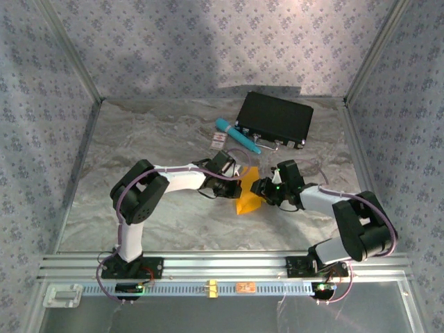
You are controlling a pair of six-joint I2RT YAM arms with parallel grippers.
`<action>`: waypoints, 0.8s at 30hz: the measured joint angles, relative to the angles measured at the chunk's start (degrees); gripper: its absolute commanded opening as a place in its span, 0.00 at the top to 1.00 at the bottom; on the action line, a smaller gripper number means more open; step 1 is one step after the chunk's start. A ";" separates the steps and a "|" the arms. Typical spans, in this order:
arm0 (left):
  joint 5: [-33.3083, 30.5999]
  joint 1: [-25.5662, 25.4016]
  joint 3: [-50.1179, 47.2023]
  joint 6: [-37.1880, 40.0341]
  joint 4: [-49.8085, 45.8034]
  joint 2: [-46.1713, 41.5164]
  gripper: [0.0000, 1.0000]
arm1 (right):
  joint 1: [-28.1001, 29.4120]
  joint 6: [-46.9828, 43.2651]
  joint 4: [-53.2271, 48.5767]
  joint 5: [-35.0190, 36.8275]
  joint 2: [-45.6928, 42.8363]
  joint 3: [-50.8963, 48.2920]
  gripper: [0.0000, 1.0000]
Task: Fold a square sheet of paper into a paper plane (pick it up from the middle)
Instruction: Turn over the paper at the center of the table.
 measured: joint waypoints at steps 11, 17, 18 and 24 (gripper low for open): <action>0.00 -0.02 -0.42 -0.87 0.20 -0.31 1.00 | -1.01 0.02 2.51 -0.24 0.61 -0.09 0.62; 0.00 -0.02 -0.46 -1.03 0.26 -0.33 1.00 | -2.60 0.00 5.62 -1.40 2.97 -0.09 0.65; 0.00 -0.02 -0.46 -1.03 0.26 -0.33 1.00 | -2.73 0.00 5.95 -1.55 3.32 -0.09 0.66; 0.00 -0.02 -0.52 -1.05 0.37 -0.33 0.99 | -3.78 -0.87 7.85 -3.10 4.48 -0.15 0.74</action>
